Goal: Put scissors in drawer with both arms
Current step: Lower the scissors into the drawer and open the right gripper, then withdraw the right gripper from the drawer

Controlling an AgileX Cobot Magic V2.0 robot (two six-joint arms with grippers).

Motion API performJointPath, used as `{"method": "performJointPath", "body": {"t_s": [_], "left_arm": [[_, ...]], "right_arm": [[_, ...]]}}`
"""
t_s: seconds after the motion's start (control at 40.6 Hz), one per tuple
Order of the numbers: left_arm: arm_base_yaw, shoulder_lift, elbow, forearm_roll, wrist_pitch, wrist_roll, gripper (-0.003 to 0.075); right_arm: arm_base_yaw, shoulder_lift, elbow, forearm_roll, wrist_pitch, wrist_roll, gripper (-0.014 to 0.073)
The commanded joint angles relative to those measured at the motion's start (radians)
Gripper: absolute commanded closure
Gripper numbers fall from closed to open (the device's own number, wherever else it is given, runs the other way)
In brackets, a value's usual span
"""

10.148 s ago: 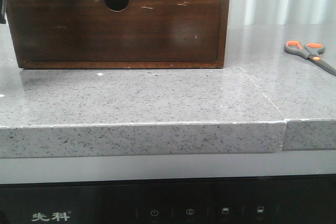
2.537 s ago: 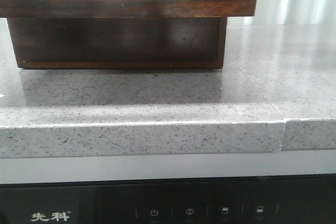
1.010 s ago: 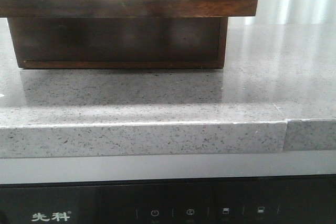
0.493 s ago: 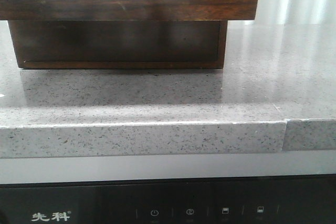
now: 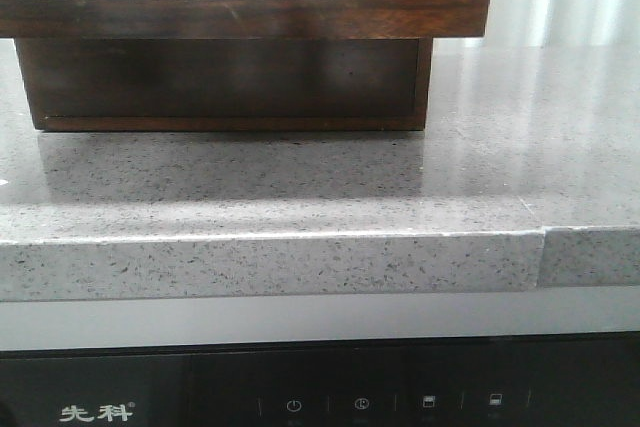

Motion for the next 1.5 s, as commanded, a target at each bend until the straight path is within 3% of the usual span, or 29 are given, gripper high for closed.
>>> {"method": "performJointPath", "body": {"t_s": [0.0, 0.148, 0.32, 0.542, 1.108, 1.478], "left_arm": [[-0.005, 0.01, -0.035, -0.019, -0.081, 0.0, 0.0125], [-0.005, 0.01, -0.035, -0.019, -0.081, 0.0, 0.0125], [-0.005, 0.01, -0.035, -0.019, -0.081, 0.0, 0.0125], [-0.005, 0.01, -0.035, -0.019, -0.081, 0.0, 0.0125], [-0.005, 0.01, -0.035, -0.019, -0.081, 0.0, 0.0125], [-0.005, 0.01, -0.035, -0.019, -0.097, 0.0, 0.0125]], "right_arm": [[-0.002, -0.081, -0.028, -0.017, -0.057, 0.048, 0.0192], [-0.002, -0.164, -0.028, -0.018, -0.07, 0.184, 0.0192], [-0.021, -0.282, -0.022, -0.019, -0.062, 0.443, 0.0192], [-0.031, -0.518, 0.14, -0.017, -0.126, 0.566, 0.0192], [-0.031, -1.174, 0.79, -0.026, -0.165, 0.652, 0.0192], [-0.031, -1.379, 0.937, -0.054, -0.141, 0.651, 0.0192]]}}
